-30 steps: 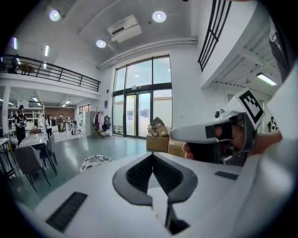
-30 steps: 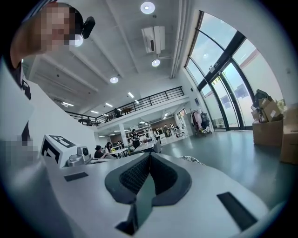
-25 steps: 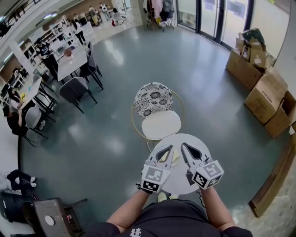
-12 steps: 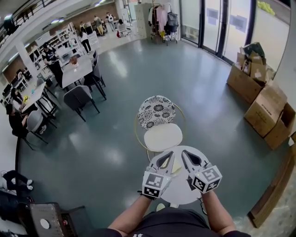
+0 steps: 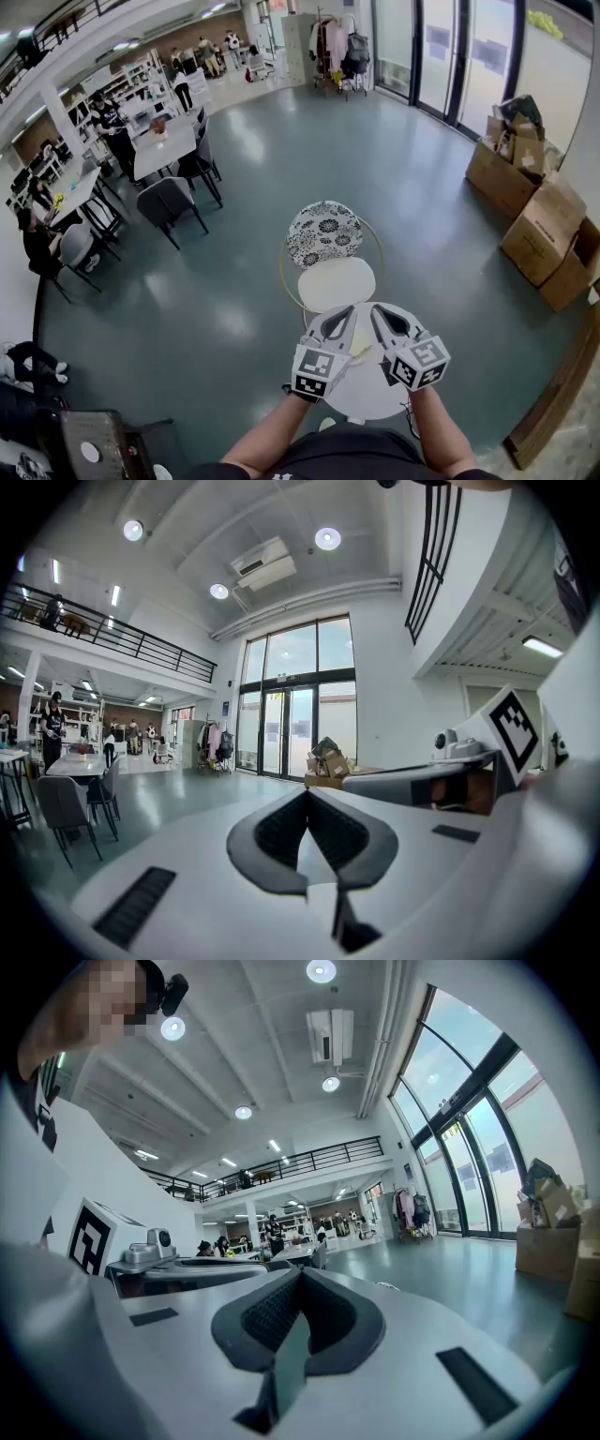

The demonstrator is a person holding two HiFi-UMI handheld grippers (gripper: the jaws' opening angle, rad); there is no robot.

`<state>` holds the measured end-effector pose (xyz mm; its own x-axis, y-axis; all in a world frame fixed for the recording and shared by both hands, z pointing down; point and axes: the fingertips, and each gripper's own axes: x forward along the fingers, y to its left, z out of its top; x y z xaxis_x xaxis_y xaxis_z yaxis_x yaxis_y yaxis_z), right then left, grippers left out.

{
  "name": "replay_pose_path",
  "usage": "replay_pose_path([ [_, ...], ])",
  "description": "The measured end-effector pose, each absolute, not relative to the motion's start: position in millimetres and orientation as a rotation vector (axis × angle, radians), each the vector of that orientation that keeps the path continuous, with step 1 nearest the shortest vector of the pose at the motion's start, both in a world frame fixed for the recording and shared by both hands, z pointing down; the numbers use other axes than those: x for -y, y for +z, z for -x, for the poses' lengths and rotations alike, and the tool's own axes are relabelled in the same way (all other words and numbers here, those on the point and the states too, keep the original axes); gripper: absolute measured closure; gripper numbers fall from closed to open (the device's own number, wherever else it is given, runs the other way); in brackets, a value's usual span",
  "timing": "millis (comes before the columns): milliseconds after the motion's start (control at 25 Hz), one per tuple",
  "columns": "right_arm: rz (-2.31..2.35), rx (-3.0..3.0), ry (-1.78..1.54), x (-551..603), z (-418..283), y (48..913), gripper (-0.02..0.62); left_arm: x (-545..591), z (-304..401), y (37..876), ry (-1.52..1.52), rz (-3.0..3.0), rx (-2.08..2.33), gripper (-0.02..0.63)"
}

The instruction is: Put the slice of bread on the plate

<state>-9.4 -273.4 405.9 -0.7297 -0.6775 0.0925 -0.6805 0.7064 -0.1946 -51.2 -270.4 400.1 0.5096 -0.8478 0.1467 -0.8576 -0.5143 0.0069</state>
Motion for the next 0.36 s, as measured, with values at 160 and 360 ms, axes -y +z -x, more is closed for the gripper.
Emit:
replay_pose_path([
  [160, -1.153, 2.895, 0.336, 272.4, 12.3, 404.8, 0.589, 268.9, 54.1, 400.4, 0.181, -2.660, 1.504, 0.600],
  [360, -1.153, 2.899, 0.338, 273.2, 8.8, 401.9, 0.589, 269.7, 52.1, 400.0, 0.174, -2.654, 1.504, 0.600],
])
